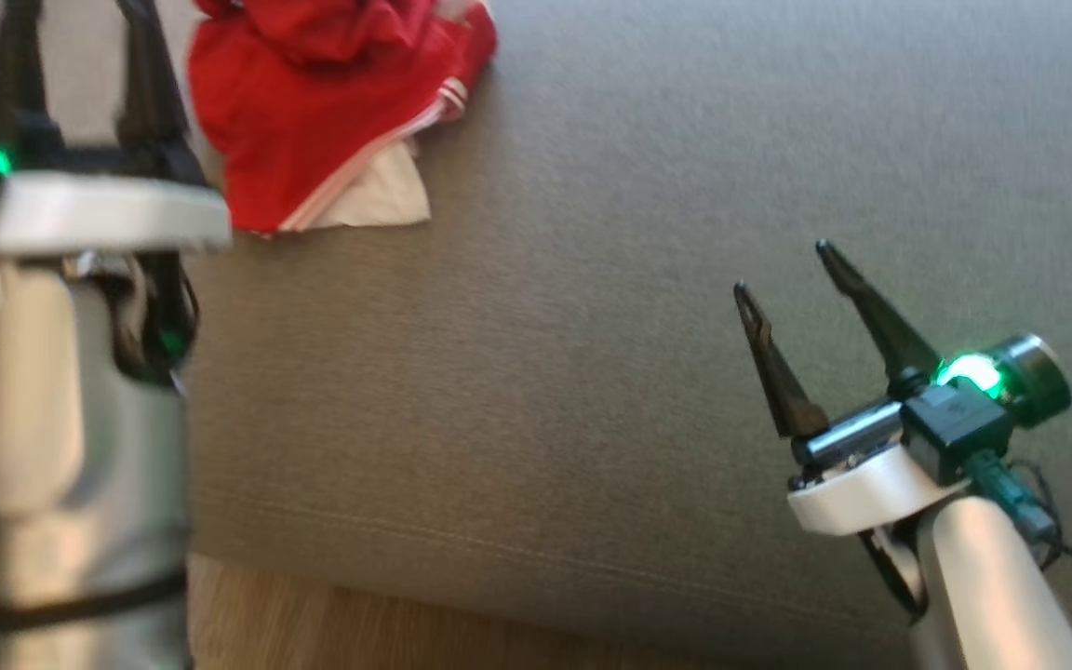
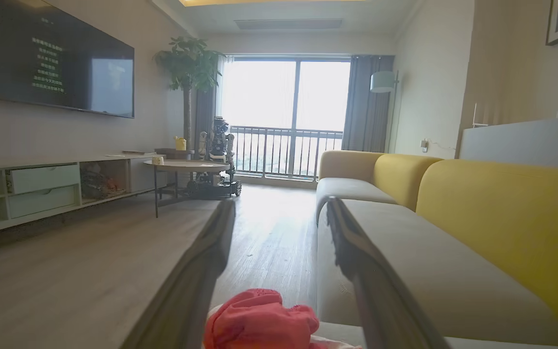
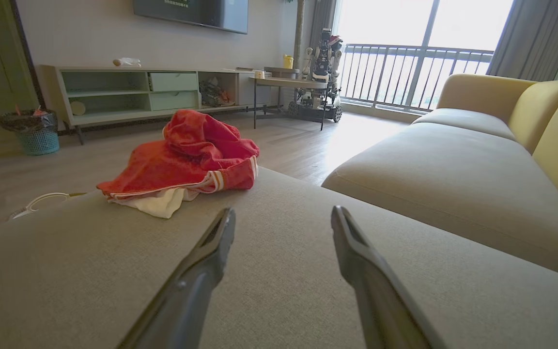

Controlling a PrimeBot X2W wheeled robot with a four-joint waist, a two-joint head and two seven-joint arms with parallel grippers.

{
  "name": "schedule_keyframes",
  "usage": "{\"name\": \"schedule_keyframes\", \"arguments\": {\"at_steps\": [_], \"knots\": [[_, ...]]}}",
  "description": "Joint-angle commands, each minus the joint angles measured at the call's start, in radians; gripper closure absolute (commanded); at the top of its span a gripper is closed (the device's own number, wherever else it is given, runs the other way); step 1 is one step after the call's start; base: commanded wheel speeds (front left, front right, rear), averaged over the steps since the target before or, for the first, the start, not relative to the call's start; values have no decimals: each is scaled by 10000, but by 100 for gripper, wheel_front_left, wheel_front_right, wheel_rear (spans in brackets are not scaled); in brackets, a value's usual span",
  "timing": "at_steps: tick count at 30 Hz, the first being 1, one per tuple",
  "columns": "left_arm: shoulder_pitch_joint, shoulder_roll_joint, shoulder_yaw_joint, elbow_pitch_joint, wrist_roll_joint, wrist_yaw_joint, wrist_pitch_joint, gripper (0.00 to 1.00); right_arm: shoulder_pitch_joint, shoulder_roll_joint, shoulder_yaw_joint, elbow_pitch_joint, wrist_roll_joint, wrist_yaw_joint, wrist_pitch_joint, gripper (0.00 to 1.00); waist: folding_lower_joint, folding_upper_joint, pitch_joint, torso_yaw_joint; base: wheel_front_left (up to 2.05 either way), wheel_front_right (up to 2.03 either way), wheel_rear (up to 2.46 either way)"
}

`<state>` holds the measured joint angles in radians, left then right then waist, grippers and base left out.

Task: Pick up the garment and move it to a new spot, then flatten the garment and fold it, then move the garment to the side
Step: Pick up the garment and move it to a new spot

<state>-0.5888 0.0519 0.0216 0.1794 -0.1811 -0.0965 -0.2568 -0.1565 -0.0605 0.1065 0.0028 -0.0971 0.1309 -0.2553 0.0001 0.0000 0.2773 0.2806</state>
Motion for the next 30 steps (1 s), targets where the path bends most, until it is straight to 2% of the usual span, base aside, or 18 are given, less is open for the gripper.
{"name": "schedule_keyframes", "arguments": {"at_steps": [1,5,9,13,16,20,23,26,30], "knots": [[-607,426,417,109,-224,-76,-49,0,-353,-61,298,-438,-58,-2,-65,0,-1,0,631,-526,0,0,0],[-2360,715,740,2103,-1295,-219,709,0,-743,-126,296,-758,28,-2,-65,0,-1,0,1351,-962,0,0,0],[-3982,1473,550,3781,-1242,-236,1857,0,-1011,-246,288,-1050,165,-2,-65,0,-1,0,2078,-1241,0,0,0],[-5346,2028,507,5272,-912,287,2592,0,-1297,-483,591,-1074,346,-2,-65,0,-1,0,2751,-1495,0,0,0],[-5878,2163,506,5966,-856,518,2954,0,-1469,-514,630,-1125,378,-2,-65,0,-1,0,3023,-1601,0,0,0],[-6667,2478,186,7185,-443,1053,4174,0,-1675,-479,519,-1260,378,-2,-65,0,-1,0,3405,-1684,0,0,0],[-7029,2674,-173,7801,-90,1222,4947,0,-1738,-464,408,-1331,365,-2,-65,0,-1,0,3563,-1668,0,0,0],[-7207,2746,-321,8226,14,1325,5374,0,-1797,-424,327,-1381,375,-2,-65,0,-1,0,3683,-1669,0,0,0],[-7112,2726,-269,8710,-221,1146,5523,0,-1965,-361,337,-1432,397,-2,-65,0,-1,0,3857,-1686,0,0,0]]}}
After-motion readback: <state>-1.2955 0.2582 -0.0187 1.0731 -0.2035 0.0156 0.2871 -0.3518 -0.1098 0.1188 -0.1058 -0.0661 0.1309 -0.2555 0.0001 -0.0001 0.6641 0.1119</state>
